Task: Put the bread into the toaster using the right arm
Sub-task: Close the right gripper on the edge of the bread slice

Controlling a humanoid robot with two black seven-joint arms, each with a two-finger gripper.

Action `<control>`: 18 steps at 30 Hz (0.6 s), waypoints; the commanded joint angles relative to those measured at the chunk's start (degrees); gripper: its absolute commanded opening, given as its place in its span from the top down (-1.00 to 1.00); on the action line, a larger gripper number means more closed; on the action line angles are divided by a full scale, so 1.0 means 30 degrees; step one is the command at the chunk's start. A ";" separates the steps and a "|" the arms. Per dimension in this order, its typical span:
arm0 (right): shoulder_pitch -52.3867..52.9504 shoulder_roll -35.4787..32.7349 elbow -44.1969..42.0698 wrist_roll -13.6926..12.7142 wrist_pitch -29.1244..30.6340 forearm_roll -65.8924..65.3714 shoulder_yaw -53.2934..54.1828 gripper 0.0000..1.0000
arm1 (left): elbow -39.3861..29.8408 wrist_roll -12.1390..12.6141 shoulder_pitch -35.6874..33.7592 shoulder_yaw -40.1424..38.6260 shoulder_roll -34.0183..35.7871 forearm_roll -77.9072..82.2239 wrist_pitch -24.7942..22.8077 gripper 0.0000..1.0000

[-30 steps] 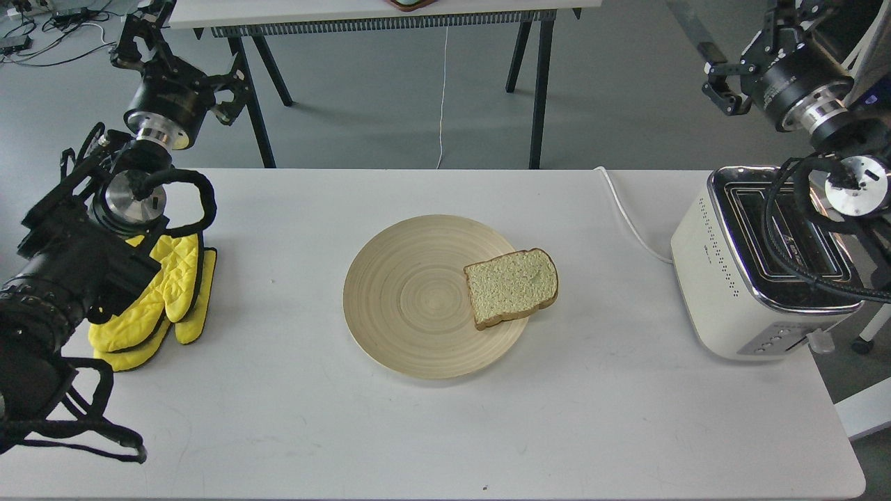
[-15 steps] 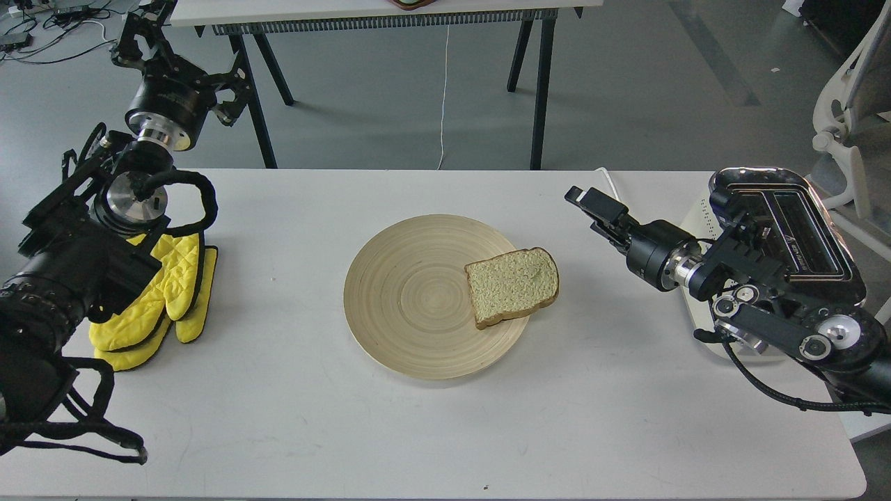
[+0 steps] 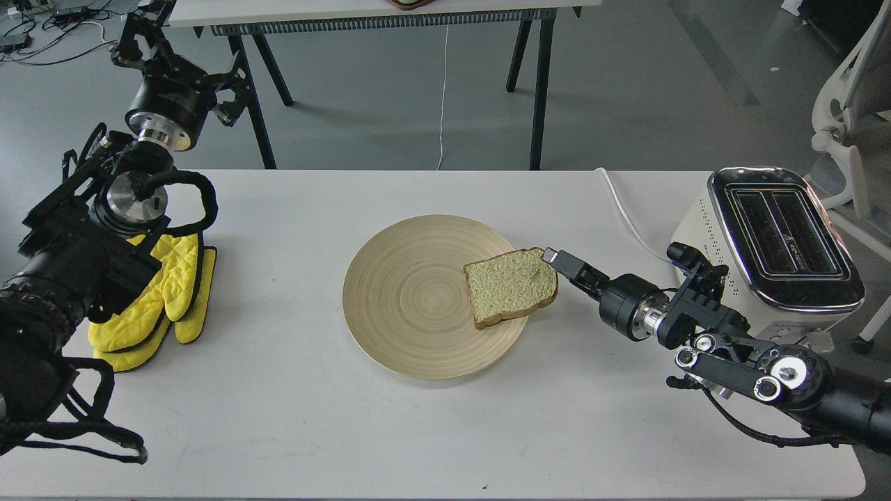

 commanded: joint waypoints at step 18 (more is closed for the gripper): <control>0.0629 0.0439 -0.0226 -0.0016 0.0124 0.0114 -0.0117 0.82 | -0.0003 0.0001 -0.0001 0.0030 -0.0028 0.0002 0.0000 -1.00</control>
